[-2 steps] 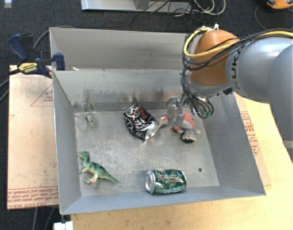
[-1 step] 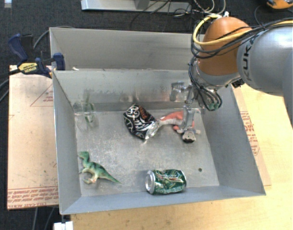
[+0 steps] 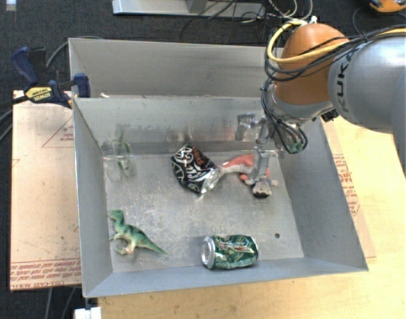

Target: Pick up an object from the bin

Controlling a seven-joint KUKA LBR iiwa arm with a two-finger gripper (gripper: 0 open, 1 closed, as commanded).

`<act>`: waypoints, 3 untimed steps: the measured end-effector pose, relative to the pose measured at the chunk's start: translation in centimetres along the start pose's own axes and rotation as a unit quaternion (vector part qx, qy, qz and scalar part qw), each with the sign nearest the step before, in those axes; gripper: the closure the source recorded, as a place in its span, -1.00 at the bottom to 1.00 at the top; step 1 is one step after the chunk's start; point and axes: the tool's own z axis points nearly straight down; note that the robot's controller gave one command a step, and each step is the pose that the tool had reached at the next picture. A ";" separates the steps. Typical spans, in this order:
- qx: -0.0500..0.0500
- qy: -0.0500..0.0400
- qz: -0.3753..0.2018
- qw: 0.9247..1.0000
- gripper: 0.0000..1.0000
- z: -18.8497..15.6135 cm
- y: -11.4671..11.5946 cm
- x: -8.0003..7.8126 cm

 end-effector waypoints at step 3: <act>0.000 -0.002 -0.138 0.990 1.00 7.4 -1.2 0.5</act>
Offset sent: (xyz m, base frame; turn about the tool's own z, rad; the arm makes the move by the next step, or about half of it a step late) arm -0.0043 -0.0129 -0.0746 -0.2799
